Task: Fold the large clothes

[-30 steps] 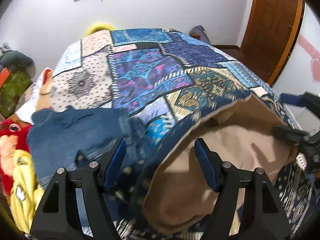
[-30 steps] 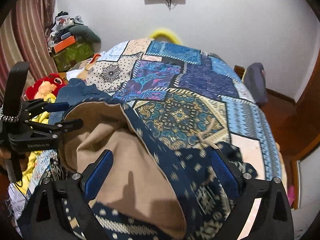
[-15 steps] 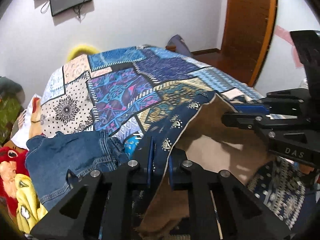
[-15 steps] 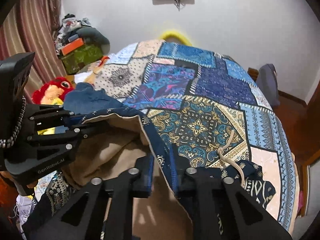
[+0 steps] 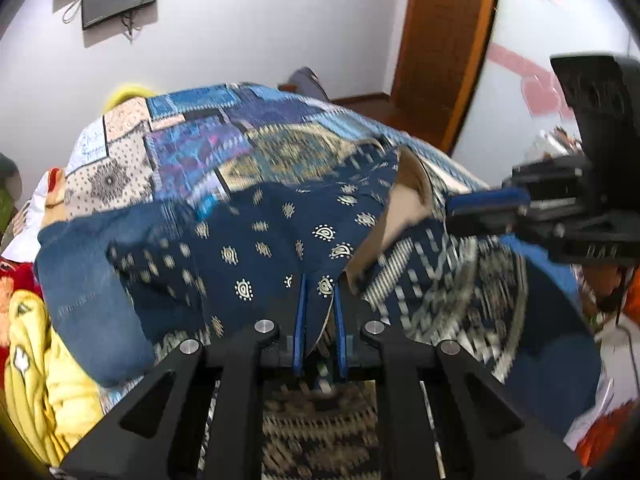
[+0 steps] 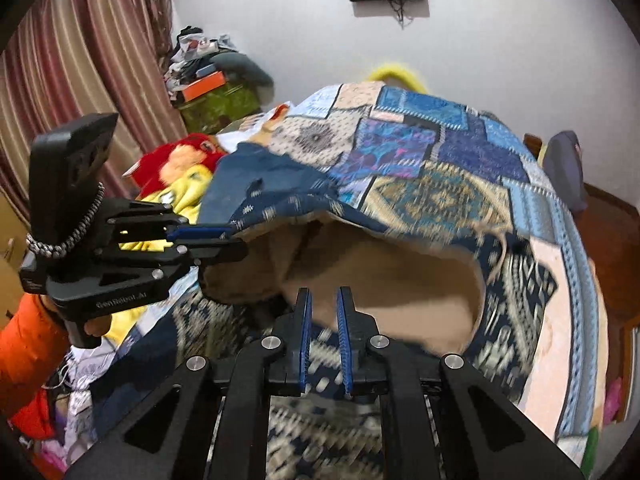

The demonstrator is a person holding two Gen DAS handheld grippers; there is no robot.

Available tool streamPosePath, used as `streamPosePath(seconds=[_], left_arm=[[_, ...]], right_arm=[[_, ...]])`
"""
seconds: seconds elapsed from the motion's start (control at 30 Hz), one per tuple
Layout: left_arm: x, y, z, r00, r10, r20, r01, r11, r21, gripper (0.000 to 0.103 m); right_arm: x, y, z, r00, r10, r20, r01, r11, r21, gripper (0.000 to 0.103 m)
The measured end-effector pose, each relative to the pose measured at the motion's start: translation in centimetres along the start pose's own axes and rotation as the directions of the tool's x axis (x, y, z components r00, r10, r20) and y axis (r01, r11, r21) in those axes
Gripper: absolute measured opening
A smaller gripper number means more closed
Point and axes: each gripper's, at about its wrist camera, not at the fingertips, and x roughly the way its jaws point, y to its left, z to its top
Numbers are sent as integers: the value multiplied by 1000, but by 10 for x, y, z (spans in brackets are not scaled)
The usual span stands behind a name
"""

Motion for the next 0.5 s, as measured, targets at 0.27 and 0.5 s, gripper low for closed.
streamPosePath(seconds=[0.27, 0.5], left_arm=[[7, -11, -58, 994, -52, -94, 48, 998, -45, 12], [23, -13, -97, 974, -65, -218, 49, 996, -79, 12]], right_arm=[[-21, 10, -42, 999, -43, -20, 44, 999, 14, 10], [-29, -22, -55, 989, -143, -40, 147, 983, 110, 10]])
